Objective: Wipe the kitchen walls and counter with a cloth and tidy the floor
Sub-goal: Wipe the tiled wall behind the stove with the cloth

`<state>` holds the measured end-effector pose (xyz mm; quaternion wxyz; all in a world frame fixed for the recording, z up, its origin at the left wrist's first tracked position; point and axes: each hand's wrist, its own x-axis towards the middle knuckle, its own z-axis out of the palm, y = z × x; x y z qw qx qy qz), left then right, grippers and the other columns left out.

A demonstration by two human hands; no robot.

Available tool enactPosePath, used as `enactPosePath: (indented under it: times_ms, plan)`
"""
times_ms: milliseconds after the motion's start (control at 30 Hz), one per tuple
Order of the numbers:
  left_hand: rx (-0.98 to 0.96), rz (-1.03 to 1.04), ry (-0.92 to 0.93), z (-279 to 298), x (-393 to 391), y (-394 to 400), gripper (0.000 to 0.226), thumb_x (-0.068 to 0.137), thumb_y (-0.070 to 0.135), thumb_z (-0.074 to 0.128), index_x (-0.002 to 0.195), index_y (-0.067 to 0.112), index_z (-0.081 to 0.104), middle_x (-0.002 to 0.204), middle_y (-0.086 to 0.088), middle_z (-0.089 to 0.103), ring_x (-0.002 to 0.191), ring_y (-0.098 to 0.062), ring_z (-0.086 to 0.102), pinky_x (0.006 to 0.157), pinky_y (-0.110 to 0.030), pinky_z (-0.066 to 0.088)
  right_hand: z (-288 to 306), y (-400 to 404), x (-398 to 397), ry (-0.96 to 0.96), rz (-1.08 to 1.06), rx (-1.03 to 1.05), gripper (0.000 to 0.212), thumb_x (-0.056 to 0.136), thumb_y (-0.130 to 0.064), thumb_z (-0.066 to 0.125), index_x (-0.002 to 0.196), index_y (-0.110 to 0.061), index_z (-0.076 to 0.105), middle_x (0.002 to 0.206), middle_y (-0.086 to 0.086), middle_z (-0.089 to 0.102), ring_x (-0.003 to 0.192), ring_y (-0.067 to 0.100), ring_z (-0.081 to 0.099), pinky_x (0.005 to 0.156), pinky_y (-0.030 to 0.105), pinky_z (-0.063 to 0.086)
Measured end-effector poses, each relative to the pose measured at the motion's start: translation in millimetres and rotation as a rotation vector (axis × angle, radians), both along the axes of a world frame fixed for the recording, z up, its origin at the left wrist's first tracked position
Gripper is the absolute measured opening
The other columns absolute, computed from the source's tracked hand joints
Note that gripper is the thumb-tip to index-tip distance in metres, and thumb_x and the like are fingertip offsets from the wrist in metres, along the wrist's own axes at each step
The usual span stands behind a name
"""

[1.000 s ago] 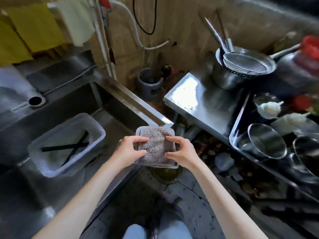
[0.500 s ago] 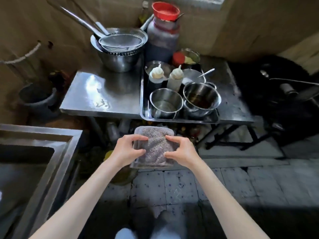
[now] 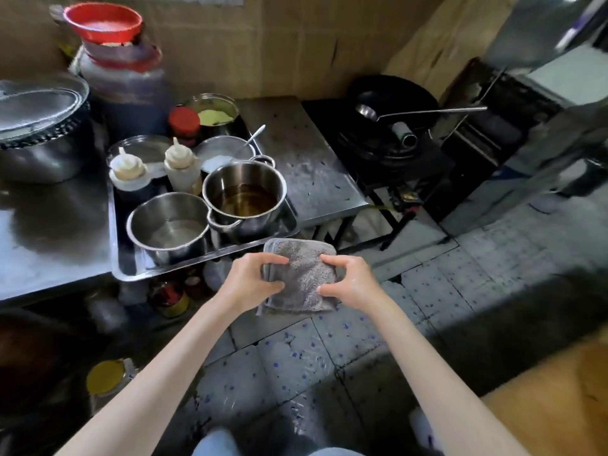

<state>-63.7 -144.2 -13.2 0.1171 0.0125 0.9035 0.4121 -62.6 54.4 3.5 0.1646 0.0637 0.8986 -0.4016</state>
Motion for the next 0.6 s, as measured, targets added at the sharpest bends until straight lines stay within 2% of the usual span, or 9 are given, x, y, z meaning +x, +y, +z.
enactPosePath:
  times_ms: [100, 167, 267, 400, 500, 533, 600]
  plan:
    - [-0.014, -0.057, -0.001, 2.2, -18.3, 28.1, 0.042, 0.074, 0.018, 0.077, 0.112, 0.030, 0.066, 0.115, -0.007, 0.066, 0.105, -0.030, 0.058, 0.088, -0.034, 0.047, 0.1, 26.3, -8.2, 0.006, -0.062, 0.004, 0.070, 0.064, -0.016, 0.082, 0.129, -0.021, 0.057, 0.131, -0.003, 0.056, 0.113, 0.014, 0.054, 0.104, 0.034, 0.042]
    - [-0.018, -0.092, -0.010, 6.1, -29.6, 45.6, 0.041, 0.075, 0.016, 0.076, 0.114, 0.027, 0.067, 0.113, -0.016, 0.064, 0.108, -0.037, 0.054, 0.090, -0.040, 0.046, 0.7, 42.1, -11.3, 0.001, -0.107, -0.003, 0.070, 0.065, -0.015, 0.082, 0.129, -0.020, 0.057, 0.132, -0.003, 0.056, 0.120, 0.014, 0.051, 0.104, 0.029, 0.040]
    - [-0.018, -0.177, -0.002, 12.5, -49.8, 67.9, 0.042, 0.076, 0.015, 0.075, 0.115, 0.026, 0.066, 0.113, -0.017, 0.064, 0.108, -0.040, 0.054, 0.090, -0.043, 0.046, 2.6, 61.7, -17.3, -0.001, -0.172, -0.026, 0.068, 0.068, -0.015, 0.081, 0.131, -0.020, 0.056, 0.135, -0.003, 0.053, 0.127, 0.014, 0.046, 0.101, 0.023, 0.035]
    - [-0.026, -0.296, 0.006, 18.8, -78.5, 91.4, 0.041, 0.077, 0.014, 0.075, 0.117, 0.023, 0.066, 0.115, -0.015, 0.063, 0.106, -0.035, 0.054, 0.090, -0.041, 0.046, 4.0, 81.3, -23.9, 0.022, -0.289, -0.027, 0.067, 0.069, -0.015, 0.079, 0.131, -0.022, 0.055, 0.137, -0.005, 0.051, 0.128, 0.014, 0.046, 0.102, 0.025, 0.035]
    - [-0.046, -0.400, 0.023, 21.0, -101.6, 104.8, 0.041, 0.077, 0.015, 0.075, 0.117, 0.023, 0.066, 0.112, -0.010, 0.068, 0.101, -0.032, 0.059, 0.084, -0.030, 0.047, 7.4, 89.2, -28.8, 0.028, -0.355, -0.034, 0.067, 0.071, -0.014, 0.077, 0.133, -0.022, 0.053, 0.138, -0.007, 0.049, 0.098, 0.006, 0.056, 0.088, 0.024, 0.046]
    - [-0.050, -0.431, 0.037, 20.4, -110.0, 108.2, 0.041, 0.077, 0.015, 0.075, 0.116, 0.024, 0.066, 0.109, -0.006, 0.069, 0.094, -0.027, 0.062, 0.080, -0.024, 0.045, 8.5, 91.0, -31.7, 0.026, -0.375, -0.038, 0.068, 0.072, -0.014, 0.076, 0.134, -0.023, 0.052, 0.140, -0.006, 0.048, 0.095, 0.005, 0.056, 0.086, 0.026, 0.049]
    - [-0.052, -0.485, 0.059, 19.6, -125.6, 113.8, 0.040, 0.076, 0.015, 0.074, 0.115, 0.024, 0.066, 0.106, 0.002, 0.068, 0.072, -0.011, 0.059, 0.076, -0.019, 0.041, 10.0, 93.5, -38.4, 0.028, -0.411, -0.038, 0.068, 0.073, -0.014, 0.075, 0.136, -0.022, 0.050, 0.141, -0.006, 0.047, 0.106, 0.008, 0.056, 0.089, 0.024, 0.045]
